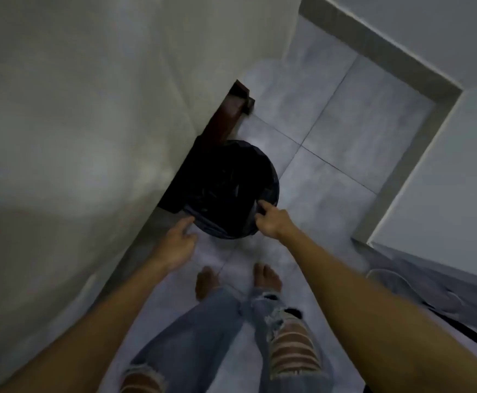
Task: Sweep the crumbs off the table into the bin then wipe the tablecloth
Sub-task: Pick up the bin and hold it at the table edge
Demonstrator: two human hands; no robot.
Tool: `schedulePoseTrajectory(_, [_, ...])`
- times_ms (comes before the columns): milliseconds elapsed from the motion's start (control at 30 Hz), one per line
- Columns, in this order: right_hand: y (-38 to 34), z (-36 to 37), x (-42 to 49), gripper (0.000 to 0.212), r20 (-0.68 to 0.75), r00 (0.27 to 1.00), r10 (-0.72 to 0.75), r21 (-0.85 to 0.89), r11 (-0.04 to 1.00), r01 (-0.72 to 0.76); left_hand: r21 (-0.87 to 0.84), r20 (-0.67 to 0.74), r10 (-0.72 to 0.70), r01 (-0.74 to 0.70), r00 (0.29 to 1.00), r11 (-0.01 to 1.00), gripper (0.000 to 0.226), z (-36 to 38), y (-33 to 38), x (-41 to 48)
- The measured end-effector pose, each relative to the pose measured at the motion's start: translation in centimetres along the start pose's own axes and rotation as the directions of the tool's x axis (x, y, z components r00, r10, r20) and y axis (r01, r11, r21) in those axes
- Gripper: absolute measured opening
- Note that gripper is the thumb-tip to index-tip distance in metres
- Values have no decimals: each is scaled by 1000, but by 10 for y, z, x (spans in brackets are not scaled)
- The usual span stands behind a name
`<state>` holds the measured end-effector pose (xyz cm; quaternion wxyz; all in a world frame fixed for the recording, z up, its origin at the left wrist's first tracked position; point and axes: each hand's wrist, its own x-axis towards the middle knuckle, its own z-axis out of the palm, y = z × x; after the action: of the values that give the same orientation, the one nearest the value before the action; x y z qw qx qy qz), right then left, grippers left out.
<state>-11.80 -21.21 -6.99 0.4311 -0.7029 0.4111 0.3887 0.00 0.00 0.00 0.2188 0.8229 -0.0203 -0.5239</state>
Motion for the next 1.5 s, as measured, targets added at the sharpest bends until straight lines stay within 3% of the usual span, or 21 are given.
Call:
schedulePoseTrajectory(167, [8, 20, 42, 54, -111, 994, 14, 138, 990, 1, 10, -12, -56, 56, 998, 998, 54, 18, -9, 39])
schedulePoseTrajectory(367, [15, 28, 49, 51, -269, 954, 130, 396, 918, -13, 27, -36, -74, 75, 997, 997, 61, 38, -5, 48])
schedulePoseTrajectory(467, [10, 15, 13, 56, -314, 941, 126, 378, 926, 2, 42, -38, -67, 68, 997, 997, 63, 40, 1, 25])
schedulePoseTrajectory(600, [26, 0, -63, 60, -314, 943, 114, 340, 941, 0, 240, -84, 47, -25, 995, 970, 61, 23, 7, -23])
schedulePoseTrajectory(733, [37, -29, -155, 58, -317, 947, 54, 308, 950, 49, 284, -97, 52, -23, 994, 959, 66, 2, 34, -83])
schedulePoseTrajectory(933, [23, -62, -316, 52, -292, 956, 18, 336, 938, 85, 31, -97, 82, -80, 992, 996, 76, -16, 73, -218])
schedulePoseTrajectory(1067, [14, -73, -399, 46, -318, 943, -94, 259, 949, 182, -60, -175, 161, -174, 971, 983, 88, -36, 77, -293])
schedulePoseTrajectory(1300, [-24, -70, -482, 40, -320, 886, -334, 192, 893, 406, -292, -250, 77, -151, 965, 944, 89, -60, 38, -385])
schedulePoseTrajectory(1400, [-47, -62, -495, 56, -319, 829, -459, 145, 841, 521, -421, -320, 18, -160, 947, 893, 90, -67, 27, -416])
schedulePoseTrajectory(1500, [-60, -52, -503, 80, -306, 848, -433, 215, 836, 504, -530, -352, -9, -191, 936, 826, 93, -67, 14, -438])
